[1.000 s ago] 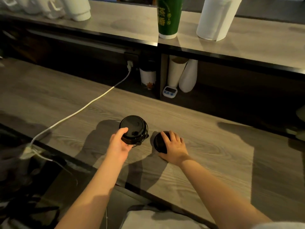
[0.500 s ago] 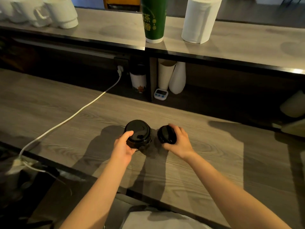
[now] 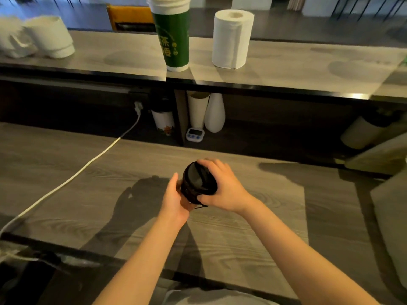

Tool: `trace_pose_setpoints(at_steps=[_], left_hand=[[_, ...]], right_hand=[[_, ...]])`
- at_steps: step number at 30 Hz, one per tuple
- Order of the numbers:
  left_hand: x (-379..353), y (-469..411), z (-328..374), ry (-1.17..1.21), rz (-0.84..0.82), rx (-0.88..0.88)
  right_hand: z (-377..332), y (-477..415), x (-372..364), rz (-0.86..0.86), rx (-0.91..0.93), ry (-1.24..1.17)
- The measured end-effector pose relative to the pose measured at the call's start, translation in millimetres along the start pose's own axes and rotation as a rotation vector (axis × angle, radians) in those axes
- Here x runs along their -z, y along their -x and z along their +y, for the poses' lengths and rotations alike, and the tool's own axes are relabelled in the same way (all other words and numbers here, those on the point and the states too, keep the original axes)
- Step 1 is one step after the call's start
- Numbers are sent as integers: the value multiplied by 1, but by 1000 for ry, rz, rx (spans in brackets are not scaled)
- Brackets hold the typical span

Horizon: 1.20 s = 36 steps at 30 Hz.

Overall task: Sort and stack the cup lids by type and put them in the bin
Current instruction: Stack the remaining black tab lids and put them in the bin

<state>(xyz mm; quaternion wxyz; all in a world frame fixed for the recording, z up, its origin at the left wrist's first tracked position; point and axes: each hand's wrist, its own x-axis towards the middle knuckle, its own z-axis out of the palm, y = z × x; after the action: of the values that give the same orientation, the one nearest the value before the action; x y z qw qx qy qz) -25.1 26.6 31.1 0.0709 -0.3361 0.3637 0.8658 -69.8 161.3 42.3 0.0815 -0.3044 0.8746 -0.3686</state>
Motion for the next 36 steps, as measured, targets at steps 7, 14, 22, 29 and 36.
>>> trace_pose_setpoints(at_steps=[7, 14, 22, 29, 36], left_hand=[[-28, 10, -3, -193, -145, -109], [-78, 13, -26, -301, -176, -116], [-132, 27, -58, -359, -423, -51], [-178, 45, -106, -405, -582, 85], [-237, 67, -156, -688, -708, 66]], right_hand=[[0, 23, 32, 91, 24, -4], [14, 60, 75, 188, -179, -293], [38, 105, 105, 425, -518, -613], [50, 163, 140, 620, -589, -601], [70, 229, 191, 798, -617, -605]])
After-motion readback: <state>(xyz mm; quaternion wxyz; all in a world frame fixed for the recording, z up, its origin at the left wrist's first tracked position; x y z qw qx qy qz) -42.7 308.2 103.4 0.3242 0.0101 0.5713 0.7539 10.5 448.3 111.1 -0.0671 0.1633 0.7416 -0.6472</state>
